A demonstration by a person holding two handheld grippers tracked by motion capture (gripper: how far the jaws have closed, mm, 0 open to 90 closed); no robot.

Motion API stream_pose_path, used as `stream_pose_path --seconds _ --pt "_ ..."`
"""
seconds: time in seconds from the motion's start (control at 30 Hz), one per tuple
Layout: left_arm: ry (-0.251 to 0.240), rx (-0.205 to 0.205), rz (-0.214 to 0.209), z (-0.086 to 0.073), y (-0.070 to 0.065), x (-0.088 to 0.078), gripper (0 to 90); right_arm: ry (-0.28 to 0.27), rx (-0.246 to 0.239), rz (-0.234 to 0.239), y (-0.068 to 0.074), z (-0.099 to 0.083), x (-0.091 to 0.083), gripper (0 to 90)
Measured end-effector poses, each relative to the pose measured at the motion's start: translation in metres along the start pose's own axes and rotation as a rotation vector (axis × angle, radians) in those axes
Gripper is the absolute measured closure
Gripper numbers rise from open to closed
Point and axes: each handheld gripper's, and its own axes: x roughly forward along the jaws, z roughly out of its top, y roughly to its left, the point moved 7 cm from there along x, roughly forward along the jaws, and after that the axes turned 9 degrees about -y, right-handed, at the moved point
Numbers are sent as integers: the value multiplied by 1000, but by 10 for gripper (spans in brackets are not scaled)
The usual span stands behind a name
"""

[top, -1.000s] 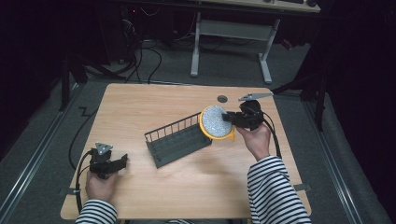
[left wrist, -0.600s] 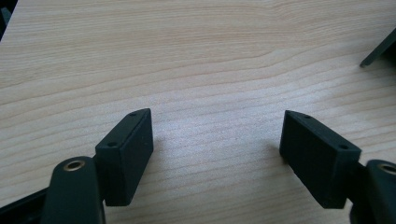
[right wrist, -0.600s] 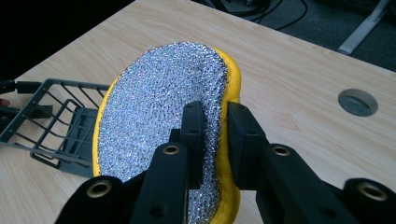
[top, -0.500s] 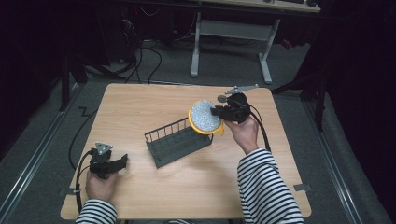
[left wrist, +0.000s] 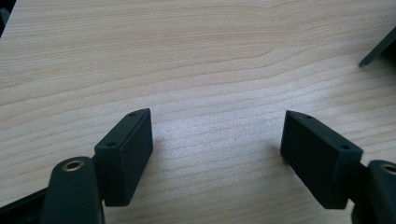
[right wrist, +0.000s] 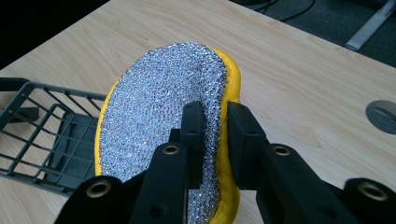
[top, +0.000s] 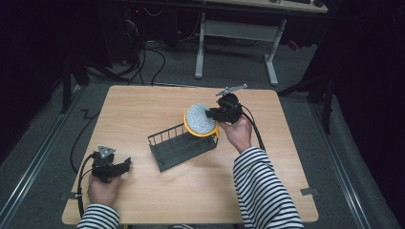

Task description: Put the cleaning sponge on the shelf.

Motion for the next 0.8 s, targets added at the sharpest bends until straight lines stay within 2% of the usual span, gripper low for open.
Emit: stream_pose_path --seconds 0.3,0.8 --pt "0 0 -1 0 0 0 254 0 15 12 4 1 14 775" --pt "0 1 -1 0 0 0 252 34 -19 -3 7 -12 26 774"
